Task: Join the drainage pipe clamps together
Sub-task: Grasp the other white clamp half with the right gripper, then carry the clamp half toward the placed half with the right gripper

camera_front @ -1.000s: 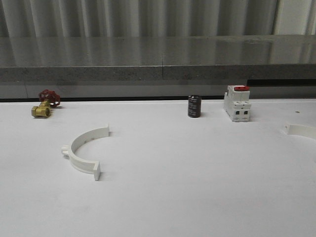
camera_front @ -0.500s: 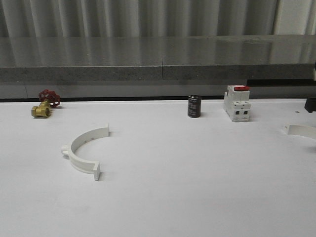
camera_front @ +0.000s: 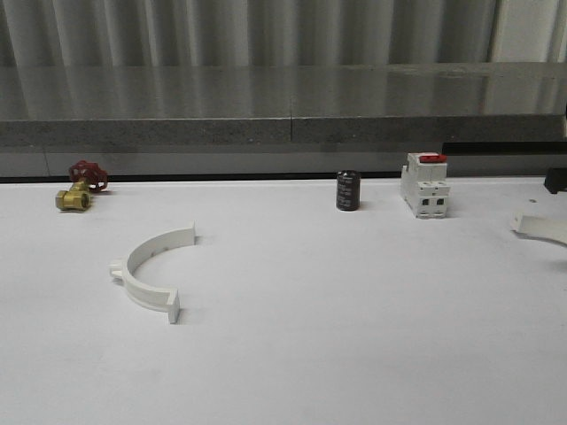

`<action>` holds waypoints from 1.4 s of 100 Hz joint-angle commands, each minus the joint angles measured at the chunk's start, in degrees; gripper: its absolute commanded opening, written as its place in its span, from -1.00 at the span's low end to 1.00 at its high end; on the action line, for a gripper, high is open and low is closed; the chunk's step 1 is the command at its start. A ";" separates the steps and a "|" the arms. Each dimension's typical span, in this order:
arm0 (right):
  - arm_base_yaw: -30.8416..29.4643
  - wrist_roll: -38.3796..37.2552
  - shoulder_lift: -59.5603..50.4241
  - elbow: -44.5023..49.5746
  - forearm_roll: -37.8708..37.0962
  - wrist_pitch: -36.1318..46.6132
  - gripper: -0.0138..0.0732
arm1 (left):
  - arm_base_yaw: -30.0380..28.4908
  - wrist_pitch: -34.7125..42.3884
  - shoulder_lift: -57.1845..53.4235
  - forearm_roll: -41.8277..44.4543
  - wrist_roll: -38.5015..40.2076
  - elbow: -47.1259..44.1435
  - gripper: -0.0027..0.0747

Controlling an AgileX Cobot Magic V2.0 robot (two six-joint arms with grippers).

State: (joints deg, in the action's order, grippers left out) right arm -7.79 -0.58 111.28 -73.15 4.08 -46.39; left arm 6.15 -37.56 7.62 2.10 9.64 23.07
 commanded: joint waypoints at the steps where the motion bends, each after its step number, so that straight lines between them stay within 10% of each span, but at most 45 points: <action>1: -0.04 0.18 -5.47 -1.55 2.17 0.32 -0.75 | -0.24 4.06 0.57 0.02 -0.05 1.35 -0.99; 67: 26.85 -22.54 -9.62 -5.55 0.08 -4.98 -0.75 | -0.24 4.06 0.57 0.02 -0.05 1.35 -0.99; 140: 42.22 -37.41 4.25 -23.87 -2.32 -9.92 -0.75 | -0.24 4.06 0.57 0.02 -0.05 1.35 -0.99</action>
State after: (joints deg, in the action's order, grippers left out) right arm 33.21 -37.41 117.47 -93.78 2.23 -56.29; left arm 6.15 -37.79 7.62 2.10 9.64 23.07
